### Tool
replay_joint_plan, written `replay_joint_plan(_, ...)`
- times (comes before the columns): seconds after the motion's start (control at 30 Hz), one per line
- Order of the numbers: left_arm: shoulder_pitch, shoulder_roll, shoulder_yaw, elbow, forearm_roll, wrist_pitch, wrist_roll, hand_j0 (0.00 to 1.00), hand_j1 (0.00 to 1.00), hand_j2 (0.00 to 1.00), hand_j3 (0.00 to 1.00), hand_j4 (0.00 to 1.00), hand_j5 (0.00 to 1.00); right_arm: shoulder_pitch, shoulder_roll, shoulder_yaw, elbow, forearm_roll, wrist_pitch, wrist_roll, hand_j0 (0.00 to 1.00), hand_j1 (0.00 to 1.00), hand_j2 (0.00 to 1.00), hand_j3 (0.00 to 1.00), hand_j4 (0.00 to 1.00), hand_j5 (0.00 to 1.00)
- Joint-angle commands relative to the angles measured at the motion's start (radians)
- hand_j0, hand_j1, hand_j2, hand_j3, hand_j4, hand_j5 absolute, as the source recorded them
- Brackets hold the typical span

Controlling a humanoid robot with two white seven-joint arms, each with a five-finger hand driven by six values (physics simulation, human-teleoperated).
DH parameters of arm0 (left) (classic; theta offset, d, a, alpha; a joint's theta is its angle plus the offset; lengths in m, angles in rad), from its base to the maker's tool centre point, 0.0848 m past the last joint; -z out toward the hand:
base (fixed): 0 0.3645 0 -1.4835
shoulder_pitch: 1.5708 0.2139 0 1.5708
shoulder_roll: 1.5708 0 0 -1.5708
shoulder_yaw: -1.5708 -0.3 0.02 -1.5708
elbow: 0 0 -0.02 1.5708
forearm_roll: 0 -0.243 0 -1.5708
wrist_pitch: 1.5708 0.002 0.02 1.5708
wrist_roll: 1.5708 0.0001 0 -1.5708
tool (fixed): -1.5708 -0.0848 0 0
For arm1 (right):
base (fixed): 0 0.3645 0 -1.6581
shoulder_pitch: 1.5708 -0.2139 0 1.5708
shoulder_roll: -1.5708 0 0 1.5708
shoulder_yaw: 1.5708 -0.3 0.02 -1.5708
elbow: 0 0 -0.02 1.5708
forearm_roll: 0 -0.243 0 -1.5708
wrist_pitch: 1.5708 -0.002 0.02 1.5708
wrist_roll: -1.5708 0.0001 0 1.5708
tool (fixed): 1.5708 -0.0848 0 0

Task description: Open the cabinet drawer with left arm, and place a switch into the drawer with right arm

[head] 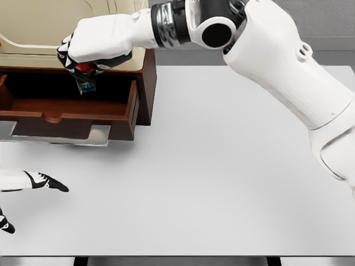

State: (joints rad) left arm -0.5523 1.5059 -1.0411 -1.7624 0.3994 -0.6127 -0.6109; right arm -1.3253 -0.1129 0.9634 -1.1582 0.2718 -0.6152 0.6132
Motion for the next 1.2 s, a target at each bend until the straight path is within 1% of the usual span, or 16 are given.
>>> replay_joint_plan(0.0,0.0,0.0,0.001,0.0,0.006,0.002,0.0,1.0,1.0,1.0,1.0,1.0,1.0,-0.003,0.058,0.002,0.126,0.0,0.004,-0.002,0.17,0.17,0.17,0.17,0.17,0.17)
replay_joint_plan(0.13,0.0,0.0,0.003,0.0,-0.007,0.002,0.0,1.0,1.0,1.0,1.0,1.0,1.0,-0.014,0.101,0.0,0.226,0.036,0.004,-0.002,0.18,0.18,0.18,0.18,0.18,0.18)
replay_joint_plan(0.3,0.0,0.0,0.003,0.0,-0.007,0.002,0.0,1.0,1.0,1.0,1.0,1.0,1.0,-0.015,0.113,0.014,0.255,0.044,0.004,-0.002,0.2,0.2,0.2,0.2,0.2,0.2)
replay_joint_plan(0.33,0.0,0.0,0.001,0.0,-0.007,0.002,0.0,1.0,1.0,1.0,1.0,1.0,1.0,-0.015,0.113,0.015,0.255,0.047,0.004,-0.002,0.5,0.5,0.5,0.5,0.5,0.5)
replay_joint_plan(0.37,0.0,0.0,0.001,0.0,-0.007,0.002,0.0,1.0,1.0,1.0,1.0,1.0,1.0,-0.015,0.113,0.021,0.246,0.078,0.004,-0.002,1.0,1.0,1.0,1.0,1.0,1.0)
replay_joint_plan(0.47,0.0,0.0,0.001,0.0,-0.007,0.002,0.0,1.0,1.0,1.0,1.0,1.0,1.0,-0.015,0.113,0.043,0.246,0.095,0.004,-0.002,1.0,1.0,1.0,1.0,1.0,1.0)
replay_joint_plan(0.7,0.0,-0.003,0.001,0.0,-0.007,0.002,0.0,1.0,1.0,1.0,1.0,1.0,1.0,-0.015,0.113,0.044,0.238,0.095,0.004,-0.002,1.0,1.0,1.0,1.0,1.0,1.0)
replay_joint_plan(0.8,0.002,-0.003,0.001,0.0,-0.007,0.002,0.0,1.0,1.0,1.0,1.0,1.0,1.0,-0.006,0.113,0.037,0.172,0.093,0.004,-0.002,1.0,1.0,1.0,1.0,1.0,1.0)
replay_joint_plan(0.83,0.002,-0.003,0.001,0.0,-0.007,0.002,0.0,1.0,1.0,1.0,1.0,1.0,1.0,0.017,0.064,0.034,0.097,0.092,0.004,-0.002,1.0,1.0,1.0,1.0,1.0,1.0)
replay_joint_plan(0.87,0.002,-0.003,0.001,0.0,-0.007,0.002,0.0,1.0,1.0,1.0,1.0,1.0,1.0,0.026,-0.011,0.032,-0.015,0.09,0.004,-0.002,1.0,1.0,1.0,1.0,1.0,1.0)
replay_joint_plan(0.9,0.002,-0.003,0.001,0.0,-0.007,0.002,0.0,1.0,1.0,1.0,1.0,1.0,1.0,0.037,-0.079,0.025,-0.101,0.09,0.004,-0.002,1.0,1.0,1.0,1.0,1.0,1.0)
replay_joint_plan(0.97,0.0,-0.003,0.001,0.0,-0.007,0.002,0.0,1.0,1.0,1.0,1.0,1.0,1.0,0.06,-0.171,-0.075,-0.17,0.092,0.004,-0.002,1.0,1.0,1.0,1.0,1.0,1.0)
replay_joint_plan(1.03,0.0,-0.003,0.003,0.0,-0.007,0.002,0.0,1.0,1.0,1.0,1.0,1.0,1.0,0.083,-0.267,-0.222,-0.317,0.09,0.004,-0.002,1.0,1.0,1.0,1.0,1.0,1.0)
replay_joint_plan(1.07,0.002,-0.003,0.003,0.0,-0.007,0.002,0.0,1.0,1.0,1.0,1.0,1.0,1.0,0.112,-0.327,-0.25,-0.402,0.087,0.004,-0.002,1.0,1.0,1.0,1.0,1.0,1.0)
replay_joint_plan(1.1,0.002,-0.003,0.001,0.0,-0.007,0.002,0.0,1.0,1.0,1.0,1.0,1.0,1.0,0.162,-0.376,-0.25,-0.451,0.086,0.004,-0.002,1.0,1.0,1.0,1.0,1.0,1.0)
replay_joint_plan(1.17,0.002,-0.003,0.003,0.0,-0.007,0.002,0.0,1.0,1.0,1.0,1.0,1.0,1.0,0.336,-0.504,-0.252,-0.451,0.09,0.004,-0.002,1.0,1.0,1.0,1.0,1.0,1.0)
